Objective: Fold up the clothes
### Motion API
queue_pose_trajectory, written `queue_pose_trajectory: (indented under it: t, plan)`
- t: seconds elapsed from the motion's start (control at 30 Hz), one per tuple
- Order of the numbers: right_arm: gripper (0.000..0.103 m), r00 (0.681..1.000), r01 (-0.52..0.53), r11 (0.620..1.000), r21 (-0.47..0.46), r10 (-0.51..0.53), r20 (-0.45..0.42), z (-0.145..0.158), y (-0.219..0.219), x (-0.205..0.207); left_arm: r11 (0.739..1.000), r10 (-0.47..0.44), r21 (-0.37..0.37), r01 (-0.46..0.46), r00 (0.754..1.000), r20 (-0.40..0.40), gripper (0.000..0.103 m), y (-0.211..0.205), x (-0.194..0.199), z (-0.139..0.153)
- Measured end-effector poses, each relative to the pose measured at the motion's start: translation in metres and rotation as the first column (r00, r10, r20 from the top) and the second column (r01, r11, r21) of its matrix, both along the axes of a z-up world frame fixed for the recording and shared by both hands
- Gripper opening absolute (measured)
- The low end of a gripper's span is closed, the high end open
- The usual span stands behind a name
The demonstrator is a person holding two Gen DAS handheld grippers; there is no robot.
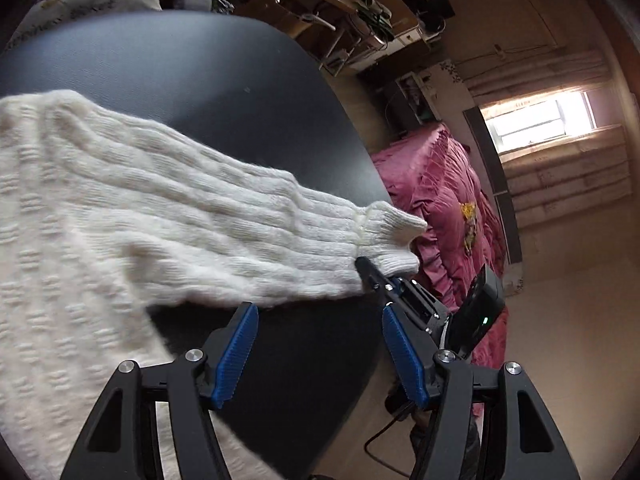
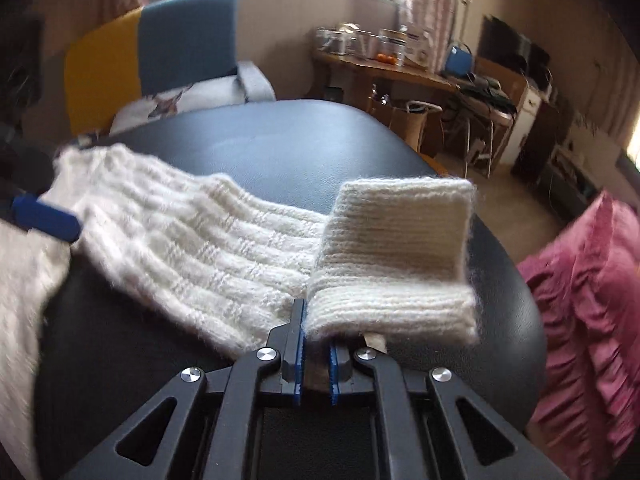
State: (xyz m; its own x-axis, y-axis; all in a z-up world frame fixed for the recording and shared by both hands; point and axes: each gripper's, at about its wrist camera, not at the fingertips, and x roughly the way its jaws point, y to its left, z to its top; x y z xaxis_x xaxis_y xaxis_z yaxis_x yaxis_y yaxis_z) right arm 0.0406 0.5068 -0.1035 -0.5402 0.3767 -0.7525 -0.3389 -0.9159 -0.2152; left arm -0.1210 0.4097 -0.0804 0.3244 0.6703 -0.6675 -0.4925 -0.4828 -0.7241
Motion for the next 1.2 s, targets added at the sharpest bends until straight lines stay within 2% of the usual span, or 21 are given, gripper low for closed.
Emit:
queue_pose_trajectory:
  t: [0.1,0.23,0.4,0.47,0.53,0.63,0.7,0.8,0.87,1.0,1.03,1.1,1.2]
  plan:
    - [0.007,0.992,-0.094,0.981,0.167,0.079,0.094,-0.010,-0.024,-0.006,1.000,0.007,-0.019,-0.006,0.997,0.072,0.065,0.035,0.004,-0.013]
    - [0.006,0.976,-0.186,0.936,0.299,0.141,0.166,-0.021,-0.044,-0.008,0.998,0.040,-0.044,-0.033,0.986,0.160,0.065,0.069,0.000,-0.025]
    - [0.006,0.947,-0.291,0.846,0.447,0.188,0.261,-0.038,-0.067,-0.009,1.000,0.028,-0.005,-0.028,0.982,0.189,0.067,0.100,-0.007,-0.011]
    - [0.007,0.935,-0.322,0.813,0.486,0.192,0.299,-0.043,-0.073,-0.011,1.000,-0.023,-0.010,0.025,0.982,0.188,0.071,0.120,-0.006,-0.006]
    - [0.007,0.929,-0.334,0.800,0.498,0.189,0.318,-0.046,-0.076,-0.013,0.994,-0.096,-0.028,0.101,0.983,0.157,0.071,0.141,0.001,-0.003]
    - [0.007,0.931,-0.329,0.828,0.455,0.205,0.302,-0.040,-0.072,-0.014,0.973,-0.198,-0.097,0.209,0.974,0.109,0.071,0.167,0.013,-0.004]
    - [0.007,0.929,-0.339,0.827,0.449,0.218,0.300,-0.040,-0.072,-0.014,0.954,-0.247,-0.153,0.257,0.966,0.078,0.070,0.175,0.019,-0.007]
    - [0.007,0.923,-0.355,0.801,0.482,0.216,0.320,-0.044,-0.079,-0.016,0.942,-0.253,-0.209,0.263,0.965,0.072,0.065,0.174,0.019,-0.017]
    - [0.007,0.924,-0.354,0.809,0.470,0.223,0.312,-0.042,-0.079,-0.018,0.940,-0.236,-0.233,0.247,0.969,0.075,0.061,0.171,0.017,-0.025]
    - [0.008,0.933,-0.324,0.847,0.421,0.210,0.294,-0.034,-0.076,-0.020,0.940,-0.227,-0.252,0.232,0.973,0.050,0.037,0.161,0.014,-0.036]
    - [0.007,0.932,-0.328,0.849,0.414,0.220,0.287,-0.032,-0.077,-0.020,0.941,-0.230,-0.248,0.231,0.973,0.031,0.025,0.158,0.014,-0.036]
    - [0.005,0.941,-0.308,0.863,0.401,0.214,0.263,-0.028,-0.075,-0.018,0.944,-0.236,-0.240,0.228,0.972,-0.006,0.011,0.153,0.014,-0.036]
    - [0.005,0.960,-0.254,0.918,0.306,0.201,0.194,-0.011,-0.066,-0.019,0.954,-0.232,-0.207,0.218,0.972,-0.047,0.009,0.146,0.015,-0.031]
